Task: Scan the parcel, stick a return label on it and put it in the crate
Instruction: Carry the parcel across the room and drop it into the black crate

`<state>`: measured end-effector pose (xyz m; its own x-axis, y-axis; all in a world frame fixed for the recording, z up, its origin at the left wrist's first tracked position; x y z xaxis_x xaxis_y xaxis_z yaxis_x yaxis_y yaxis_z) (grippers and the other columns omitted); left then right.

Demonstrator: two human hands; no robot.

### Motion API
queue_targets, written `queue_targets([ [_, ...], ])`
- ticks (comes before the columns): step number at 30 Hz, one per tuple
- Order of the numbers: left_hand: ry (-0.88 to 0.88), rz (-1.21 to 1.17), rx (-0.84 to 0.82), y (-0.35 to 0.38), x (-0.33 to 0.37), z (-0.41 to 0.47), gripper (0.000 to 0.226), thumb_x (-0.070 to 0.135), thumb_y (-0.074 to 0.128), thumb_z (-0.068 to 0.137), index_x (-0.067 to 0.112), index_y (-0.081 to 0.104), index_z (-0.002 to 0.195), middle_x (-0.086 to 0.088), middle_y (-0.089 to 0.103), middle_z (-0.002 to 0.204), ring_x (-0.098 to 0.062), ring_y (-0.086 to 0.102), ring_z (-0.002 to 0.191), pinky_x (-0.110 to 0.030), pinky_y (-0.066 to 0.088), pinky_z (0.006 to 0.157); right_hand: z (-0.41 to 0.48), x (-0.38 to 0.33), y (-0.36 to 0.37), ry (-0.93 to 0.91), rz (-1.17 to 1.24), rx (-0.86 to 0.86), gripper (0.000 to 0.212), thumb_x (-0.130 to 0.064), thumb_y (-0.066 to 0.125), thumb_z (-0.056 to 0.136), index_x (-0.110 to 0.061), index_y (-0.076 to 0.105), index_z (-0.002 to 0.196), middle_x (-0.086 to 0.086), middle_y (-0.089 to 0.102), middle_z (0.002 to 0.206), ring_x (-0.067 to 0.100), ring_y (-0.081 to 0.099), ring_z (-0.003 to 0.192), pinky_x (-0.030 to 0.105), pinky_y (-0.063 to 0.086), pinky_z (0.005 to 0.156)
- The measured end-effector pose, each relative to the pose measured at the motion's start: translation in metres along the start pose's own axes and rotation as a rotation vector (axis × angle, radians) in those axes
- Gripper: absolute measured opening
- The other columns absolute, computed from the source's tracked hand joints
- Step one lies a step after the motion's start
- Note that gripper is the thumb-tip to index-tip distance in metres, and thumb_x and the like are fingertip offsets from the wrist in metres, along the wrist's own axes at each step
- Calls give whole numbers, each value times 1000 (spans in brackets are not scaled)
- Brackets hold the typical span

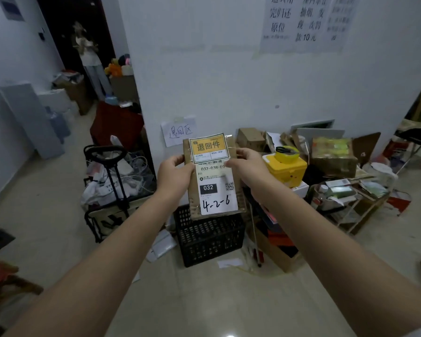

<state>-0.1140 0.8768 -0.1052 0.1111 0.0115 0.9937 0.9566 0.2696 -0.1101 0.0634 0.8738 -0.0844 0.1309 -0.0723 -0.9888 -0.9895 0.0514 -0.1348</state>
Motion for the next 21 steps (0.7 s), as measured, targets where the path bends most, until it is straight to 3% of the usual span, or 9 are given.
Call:
queue_targets([
  [6, -38, -3, 24, 31, -11, 80, 36, 15, 54, 90, 12, 57, 125, -5, 65, 123, -16, 66, 93, -32, 55, 78, 90, 3, 0, 14, -22, -49, 25, -5, 54, 91, -10, 63, 114, 7, 70, 117, 23, 68, 101, 40, 56, 88],
  [11, -77, -28, 54, 44, -28, 150, 36, 13, 55, 88, 9, 57, 124, -5, 66, 119, -8, 64, 81, -25, 50, 65, 163, 13, 14, 51, -21, -85, 27, -5, 54, 92, -7, 63, 117, 5, 71, 111, 14, 68, 86, 23, 52, 64],
  [17, -145, -20, 20, 62, -61, 255, 28, 11, 55, 87, 10, 61, 114, -3, 69, 109, -9, 65, 81, -30, 53, 73, 270, 35, 40, 99, -23, -44, 25, -3, 52, 91, -6, 64, 114, 10, 70, 115, 24, 68, 100, 40, 56, 87],
  [21, -177, -16, 20, 65, -82, 338, 26, 14, 52, 89, 14, 62, 114, 5, 69, 95, -10, 66, 81, -32, 56, 75, 354, 46, 73, 142, -29, -34, 19, -1, 52, 90, -16, 64, 88, 10, 71, 109, 26, 69, 98, 47, 55, 90],
])
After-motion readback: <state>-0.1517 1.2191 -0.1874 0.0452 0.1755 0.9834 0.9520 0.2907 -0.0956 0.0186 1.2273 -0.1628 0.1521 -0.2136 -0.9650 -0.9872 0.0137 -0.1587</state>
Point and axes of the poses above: each hand's wrist, its own z-axis towards the middle knuckle, its own y-axis out of the palm, x = y × z, the point moved 7 cm from there along z, towards the middle knuckle
